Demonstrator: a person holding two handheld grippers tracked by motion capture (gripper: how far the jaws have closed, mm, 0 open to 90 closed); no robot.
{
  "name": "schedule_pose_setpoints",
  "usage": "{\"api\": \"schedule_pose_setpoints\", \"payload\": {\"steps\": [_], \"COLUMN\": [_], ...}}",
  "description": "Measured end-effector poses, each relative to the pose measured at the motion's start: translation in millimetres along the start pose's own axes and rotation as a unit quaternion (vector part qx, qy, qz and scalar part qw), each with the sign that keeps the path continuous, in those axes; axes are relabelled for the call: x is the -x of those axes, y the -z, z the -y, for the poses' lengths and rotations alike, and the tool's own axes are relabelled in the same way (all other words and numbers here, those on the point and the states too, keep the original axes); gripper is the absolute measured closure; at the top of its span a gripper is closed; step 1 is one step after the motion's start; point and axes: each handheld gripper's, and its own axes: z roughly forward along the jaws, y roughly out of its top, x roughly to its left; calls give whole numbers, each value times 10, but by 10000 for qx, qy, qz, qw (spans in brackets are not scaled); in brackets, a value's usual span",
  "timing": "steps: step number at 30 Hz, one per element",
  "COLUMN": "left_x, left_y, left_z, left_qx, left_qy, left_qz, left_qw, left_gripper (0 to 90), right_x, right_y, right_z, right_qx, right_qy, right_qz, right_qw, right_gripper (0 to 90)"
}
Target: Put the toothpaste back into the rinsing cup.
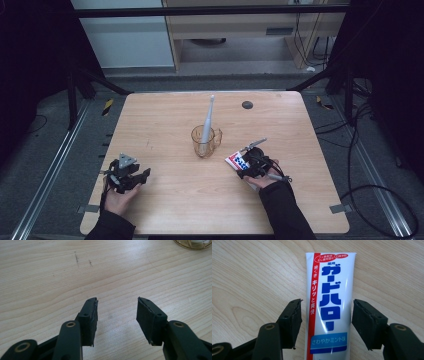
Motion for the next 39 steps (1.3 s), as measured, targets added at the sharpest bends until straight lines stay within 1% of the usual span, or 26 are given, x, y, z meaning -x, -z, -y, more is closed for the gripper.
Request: {"api": "schedule_pose_setpoints", "payload": {"steps": [9, 11, 14, 17, 18, 20, 22, 25, 27, 29, 33, 37, 39], "left_x": [-4, -5, -7, -2, -1, -2, -2, 1, 5, 3, 5, 4, 3], "left_y": [-1, 0, 1, -1, -3, -6, -6, -8, -6, -6, -5, -8, -5], "left_z": [1, 0, 1, 1, 0, 0, 0, -1, 0, -1, -2, -1, -1], "left_qx": [-11, -6, -10, -16, -19, -30, -33, -41, -35, -35, -30, -38, -28], "left_qy": [-9, -9, -6, -17, -20, -22, -21, -22, -30, -20, -25, -20, -17], "left_qz": [2, -4, -4, 0, 2, 2, 2, -1, -3, -5, -5, 1, 1], "left_qw": [10000, 10000, 10000, 10000, 10000, 10000, 10000, 10000, 10000, 10000, 10000, 10000, 10000], "left_gripper": [506, 506, 506, 506, 506, 506, 506, 506, 507, 507, 507, 507, 507], "right_x": [22, 33, 39, 29, 36, 33, 28, 29, 35, 37, 57, 30, 27], "right_y": [-113, -137, -156, -174, -184, -195, -201, -200, -195, -188, -139, -111, -103], "right_z": [-39, -41, -48, -60, -62, -67, -77, -86, -89, -90, -99, -107, -112], "right_qx": [-107, -132, -145, -190, -182, -212, -228, -259, -278, -283, -272, -272, -294], "right_qy": [30, 33, 20, 6, 49, 14, 48, 79, 56, 52, 65, 178, 172], "right_qz": [17, -19, -45, -10, -6, -19, 21, -10, -26, -73, -132, -57, -53], "right_qw": [9999, 9999, 9999, 9998, 9998, 9998, 9997, 9996, 9996, 9996, 9995, 9995, 9994], "right_gripper": [424, 419, 417, 414, 413, 411, 412, 422, 443, 488, 615, 659, 669]}}
